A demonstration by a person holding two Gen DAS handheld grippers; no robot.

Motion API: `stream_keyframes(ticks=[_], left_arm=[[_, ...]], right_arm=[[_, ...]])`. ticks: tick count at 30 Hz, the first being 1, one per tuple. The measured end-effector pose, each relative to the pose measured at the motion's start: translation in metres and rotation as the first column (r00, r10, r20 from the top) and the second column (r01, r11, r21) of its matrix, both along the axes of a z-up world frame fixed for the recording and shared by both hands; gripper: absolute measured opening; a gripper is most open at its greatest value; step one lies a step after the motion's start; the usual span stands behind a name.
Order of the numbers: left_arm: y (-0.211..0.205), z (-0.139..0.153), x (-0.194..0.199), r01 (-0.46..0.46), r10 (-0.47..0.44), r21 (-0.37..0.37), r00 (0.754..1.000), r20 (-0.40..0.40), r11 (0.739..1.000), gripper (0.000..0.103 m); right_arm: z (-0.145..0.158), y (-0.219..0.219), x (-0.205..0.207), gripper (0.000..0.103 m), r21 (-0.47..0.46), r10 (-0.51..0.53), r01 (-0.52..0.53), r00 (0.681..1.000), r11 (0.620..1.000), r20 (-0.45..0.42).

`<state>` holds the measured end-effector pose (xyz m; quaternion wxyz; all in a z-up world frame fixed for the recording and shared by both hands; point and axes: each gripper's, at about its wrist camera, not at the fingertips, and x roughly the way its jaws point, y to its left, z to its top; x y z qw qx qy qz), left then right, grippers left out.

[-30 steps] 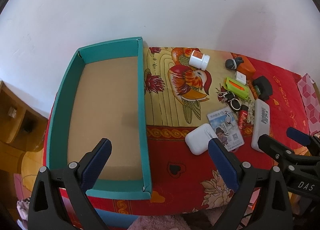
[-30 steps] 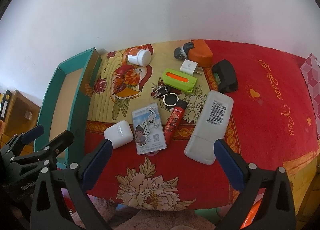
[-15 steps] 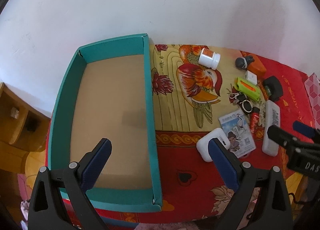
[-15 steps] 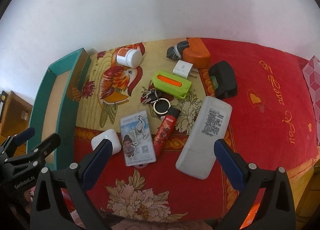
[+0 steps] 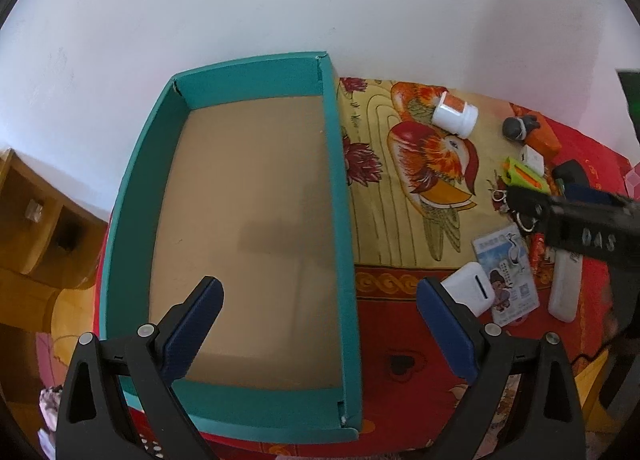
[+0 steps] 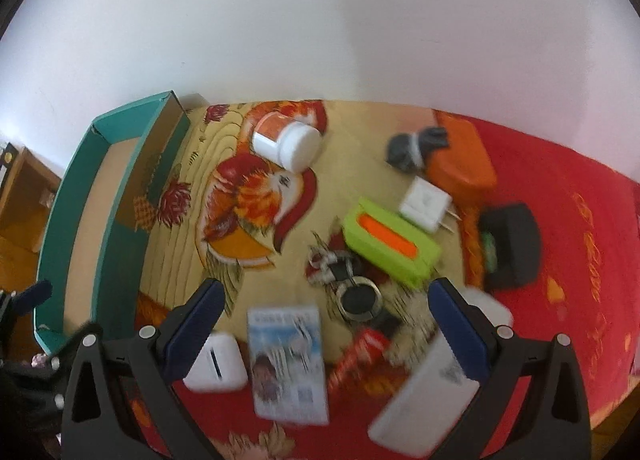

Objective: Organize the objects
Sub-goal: 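Move the right tool toward the white jar while the left tool approaches the tray rim, then grasp the white jar with the right tool while the left tool clamps the tray rim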

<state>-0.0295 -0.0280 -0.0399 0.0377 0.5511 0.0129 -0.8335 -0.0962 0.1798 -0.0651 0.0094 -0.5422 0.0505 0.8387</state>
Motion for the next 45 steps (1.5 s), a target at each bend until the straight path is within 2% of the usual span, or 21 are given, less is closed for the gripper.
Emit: stream_keyframes(ticks=[5, 9, 14, 24, 31, 35, 37, 39, 41, 42, 44, 45], left_arm=[[-0.007, -0.005, 0.0, -0.02, 0.02, 0.005, 1.0, 0.013, 1.0, 0.1], [-0.011, -0.006, 0.001, -0.033, 0.033, 0.01, 0.999, 0.014, 0.999, 0.1], [-0.019, -0.007, 0.007, -0.05, 0.05, 0.001, 0.999, 0.019, 0.999, 0.1], [-0.057, -0.007, 0.022, -0.146, 0.146, -0.025, 0.989, 0.015, 0.989, 0.1], [-0.102, 0.002, 0.038, -0.236, 0.233, -0.103, 0.972, -0.04, 0.966, 0.1], [-0.13, -0.005, 0.045, -0.295, 0.293, -0.136, 0.956, -0.03, 0.946, 0.099], [-0.14, -0.01, 0.047, -0.299, 0.3, -0.138, 0.954, -0.016, 0.944, 0.098], [-0.147, -0.015, 0.048, -0.291, 0.293, -0.127, 0.956, -0.001, 0.948, 0.091], [-0.15, -0.02, 0.048, -0.289, 0.293, -0.111, 0.956, 0.026, 0.951, 0.069], [-0.153, -0.024, 0.048, -0.291, 0.296, -0.09, 0.954, 0.047, 0.952, 0.062], [-0.154, -0.029, 0.049, -0.287, 0.29, -0.051, 0.954, 0.073, 0.957, 0.042], [-0.154, -0.031, 0.05, -0.283, 0.285, -0.041, 0.955, 0.081, 0.958, 0.038]], right_arm=[[-0.005, -0.007, -0.023, 0.103, 0.01, 0.038, -0.038, 0.999, 0.999, 0.002], [-0.006, -0.007, -0.04, 0.103, -0.02, 0.062, -0.062, 0.998, 0.998, -0.03], [-0.022, 0.004, -0.068, 0.103, -0.076, 0.03, -0.034, 0.998, 0.997, -0.059], [-0.039, -0.001, -0.095, 0.103, -0.069, 0.088, -0.095, 0.991, 0.993, -0.104], [-0.049, -0.005, -0.103, 0.103, -0.085, 0.068, -0.078, 0.992, 0.993, -0.107], [-0.05, -0.009, -0.104, 0.103, -0.069, 0.073, -0.081, 0.99, 0.994, -0.117], [-0.051, -0.01, -0.106, 0.103, -0.059, 0.072, -0.08, 0.99, 0.995, -0.118], [-0.051, -0.011, -0.107, 0.103, -0.057, 0.073, -0.081, 0.99, 0.995, -0.125], [-0.052, -0.012, -0.108, 0.103, -0.054, 0.076, -0.083, 0.989, 0.995, -0.13], [-0.052, -0.012, -0.108, 0.103, -0.052, 0.076, -0.084, 0.988, 0.995, -0.132], [-0.052, -0.012, -0.108, 0.103, -0.053, 0.075, -0.083, 0.988, 0.995, -0.135], [-0.052, -0.012, -0.108, 0.103, -0.056, 0.073, -0.081, 0.988, 0.995, -0.137]])
